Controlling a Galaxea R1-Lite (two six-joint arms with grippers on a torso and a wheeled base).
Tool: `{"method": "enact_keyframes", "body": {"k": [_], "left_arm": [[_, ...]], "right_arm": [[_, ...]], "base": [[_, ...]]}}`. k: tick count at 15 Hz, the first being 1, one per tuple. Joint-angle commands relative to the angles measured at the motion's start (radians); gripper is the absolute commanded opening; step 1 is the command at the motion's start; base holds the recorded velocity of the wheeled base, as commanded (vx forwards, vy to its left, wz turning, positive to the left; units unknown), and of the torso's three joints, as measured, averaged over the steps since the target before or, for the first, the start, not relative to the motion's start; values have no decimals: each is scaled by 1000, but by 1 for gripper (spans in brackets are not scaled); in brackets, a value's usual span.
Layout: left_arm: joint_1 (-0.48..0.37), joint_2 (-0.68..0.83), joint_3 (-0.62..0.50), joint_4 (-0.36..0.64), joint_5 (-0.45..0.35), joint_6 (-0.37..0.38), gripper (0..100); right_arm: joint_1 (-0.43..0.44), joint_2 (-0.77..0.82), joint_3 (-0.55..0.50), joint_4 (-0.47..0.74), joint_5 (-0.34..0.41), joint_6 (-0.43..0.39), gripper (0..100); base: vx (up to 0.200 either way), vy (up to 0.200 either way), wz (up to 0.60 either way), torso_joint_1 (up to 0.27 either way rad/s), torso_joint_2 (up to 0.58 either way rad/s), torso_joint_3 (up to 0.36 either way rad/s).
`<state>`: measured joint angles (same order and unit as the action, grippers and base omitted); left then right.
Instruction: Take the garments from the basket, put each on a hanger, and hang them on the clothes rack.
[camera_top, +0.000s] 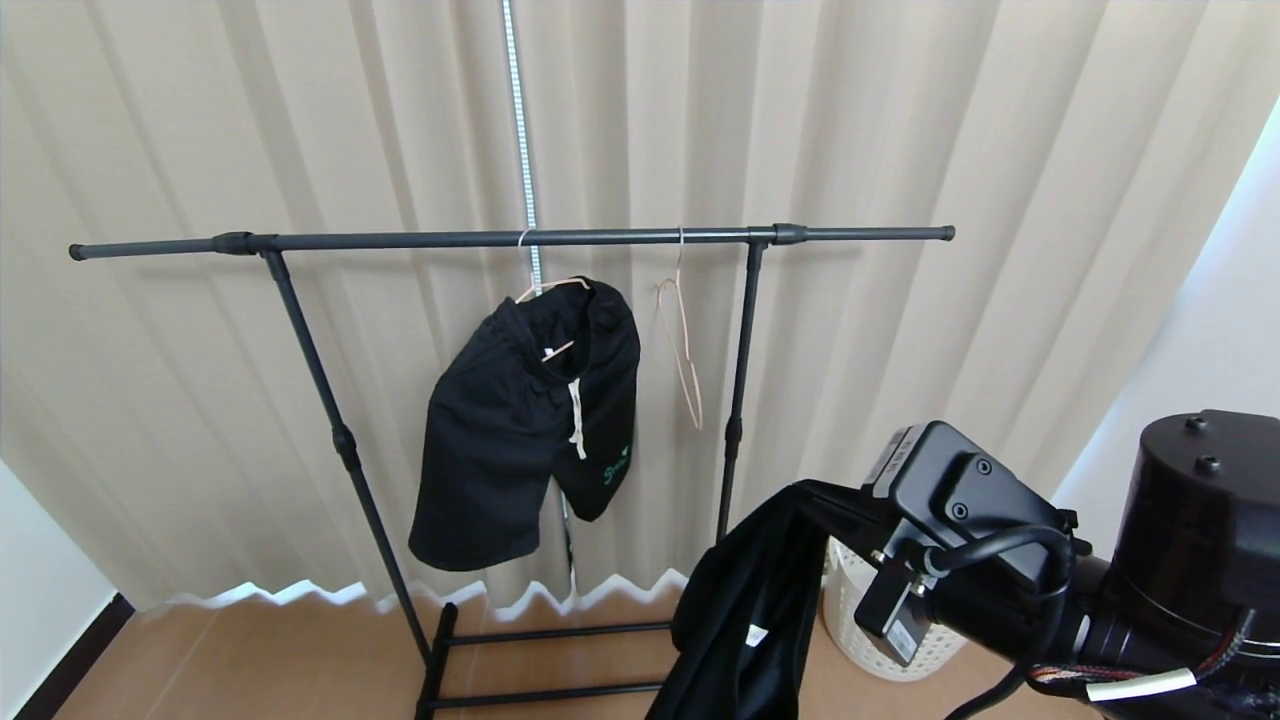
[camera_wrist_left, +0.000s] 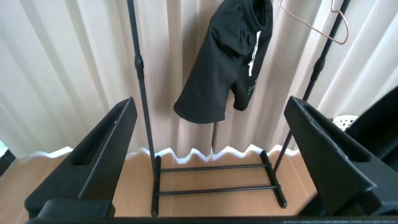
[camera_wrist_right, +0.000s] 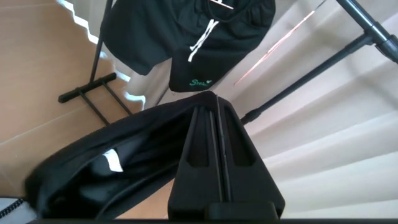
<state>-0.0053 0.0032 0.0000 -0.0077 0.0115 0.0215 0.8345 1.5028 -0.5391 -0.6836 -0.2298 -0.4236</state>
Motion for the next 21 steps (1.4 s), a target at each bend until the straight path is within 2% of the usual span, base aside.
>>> {"method": "enact_keyframes", "body": {"k": [1, 3, 4, 5, 6, 7, 8, 9, 10, 11, 12, 14, 15, 17, 19, 20, 21], "left_arm": [[-1, 11, 0, 2, -7, 72, 100], [41, 129, 0, 0, -41, 110, 100], [65, 268, -28, -6, -62, 129, 100], [62, 459, -118, -15, -74, 54, 100], [21, 650, -236, -20, -79, -86, 100], [-88, 827, -357, -20, -76, -238, 100], [-176, 951, -434, -20, -65, -362, 100], [-301, 1115, -540, -20, -33, -469, 100], [-301, 1115, -540, -20, -33, -469, 100], [-420, 1278, -647, -26, 31, -499, 100], [-510, 1419, -765, -55, 56, -508, 100], [-555, 1574, -867, -84, 59, -511, 100], [-562, 1630, -888, -98, 59, -508, 100], [-573, 1700, -885, -143, 54, -509, 100], [-607, 1776, -830, -259, 56, -514, 100], [-627, 1798, -802, -310, 58, -515, 100], [-640, 1835, -765, -407, 65, -537, 100]], "right_arm": [[0, -1, 1, -1, -13, -1, 0], [0, 5, -13, -1, -33, 2, 0], [0, 10, -38, 4, -39, 19, 0], [0, 31, -74, 18, -42, 92, 0], [0, 80, -133, 45, -48, 186, 0], [0, 129, -217, 110, -62, 278, 0], [0, 174, -291, 165, -68, 352, 0], [0, 244, -400, 239, -95, 436, 0], [0, 244, -400, 239, -95, 436, 0], [-25, 297, -519, 285, -102, 459, 0], [-57, 350, -613, 296, -97, 456, 0], [-57, 419, -700, 294, -97, 456, 0], [-57, 427, -705, 282, -95, 460, 0], [-55, 439, -694, 274, -95, 491, 0], [-52, 444, -668, 266, -100, 565, 0], [-52, 442, -668, 263, -100, 565, 0], [-49, 441, -665, 260, -103, 568, 0]], "base": [[0, 0, 0, 0, 0, 0], [0, 0, 0, 0, 0, 0], [0, 0, 0, 0, 0, 0], [0, 0, 0, 0, 0, 0], [0, 0, 0, 0, 0, 0], [0, 0, 0, 0, 0, 0], [0, 0, 0, 0, 0, 0], [0, 0, 0, 0, 0, 0], [0, 0, 0, 0, 0, 0], [0, 0, 0, 0, 0, 0], [0, 0, 0, 0, 0, 0], [0, 0, 0, 0, 0, 0], [0, 0, 0, 0, 0, 0], [0, 0, 0, 0, 0, 0], [0, 0, 0, 0, 0, 0], [0, 0, 0, 0, 0, 0], [0, 0, 0, 0, 0, 0]]}}
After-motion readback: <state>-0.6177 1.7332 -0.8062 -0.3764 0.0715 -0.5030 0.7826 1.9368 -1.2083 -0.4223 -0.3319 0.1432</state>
